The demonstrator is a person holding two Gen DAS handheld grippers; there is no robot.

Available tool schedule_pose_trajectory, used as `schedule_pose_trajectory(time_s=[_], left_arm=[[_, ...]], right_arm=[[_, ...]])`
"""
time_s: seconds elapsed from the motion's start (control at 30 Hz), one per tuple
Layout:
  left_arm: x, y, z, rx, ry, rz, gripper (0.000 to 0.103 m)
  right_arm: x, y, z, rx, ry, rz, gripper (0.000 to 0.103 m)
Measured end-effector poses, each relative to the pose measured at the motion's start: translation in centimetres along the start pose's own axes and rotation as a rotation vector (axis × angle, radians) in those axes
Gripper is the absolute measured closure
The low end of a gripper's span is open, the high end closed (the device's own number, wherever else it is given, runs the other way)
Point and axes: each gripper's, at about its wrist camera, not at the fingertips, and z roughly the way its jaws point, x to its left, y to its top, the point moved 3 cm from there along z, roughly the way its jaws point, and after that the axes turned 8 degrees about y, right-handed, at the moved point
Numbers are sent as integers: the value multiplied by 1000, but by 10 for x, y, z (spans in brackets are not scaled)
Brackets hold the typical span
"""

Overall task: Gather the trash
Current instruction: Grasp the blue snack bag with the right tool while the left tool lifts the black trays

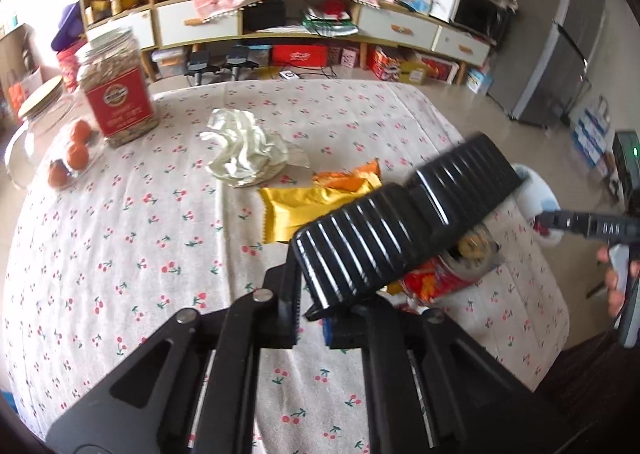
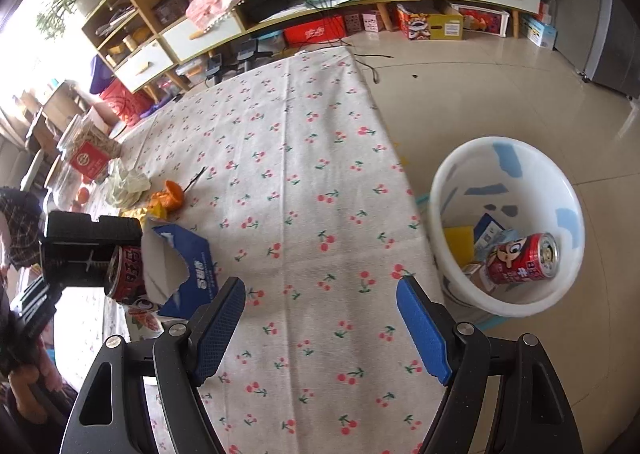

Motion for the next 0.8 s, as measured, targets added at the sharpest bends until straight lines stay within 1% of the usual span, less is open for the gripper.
schedule_pose_trajectory(time_s=[0.13, 0.33, 0.4, 0.57, 0.67, 0.73, 0.8], left_arm=[[20, 2, -3, -10, 17, -76, 95], [45, 2, -7, 2, 36, -166, 95], [51, -1, -8, 11, 40, -190, 95], [64, -9, -9, 31, 41, -220, 95], [69, -14, -9, 40, 37, -233, 95], [71, -18, -10, 44, 37, -237, 95], [73, -20, -11, 48, 33, -242, 95]], right_arm=[[17, -1, 1, 0, 20, -38, 23], [50, -2, 0, 5, 97, -92, 23], [61, -2, 0, 4, 110, -118, 23], [91, -8, 12, 45, 137, -198, 23], [103, -14, 24, 79, 143, -236, 23], [108, -16, 35, 105, 137, -255, 24], [110, -17, 43, 123, 121, -263, 26]])
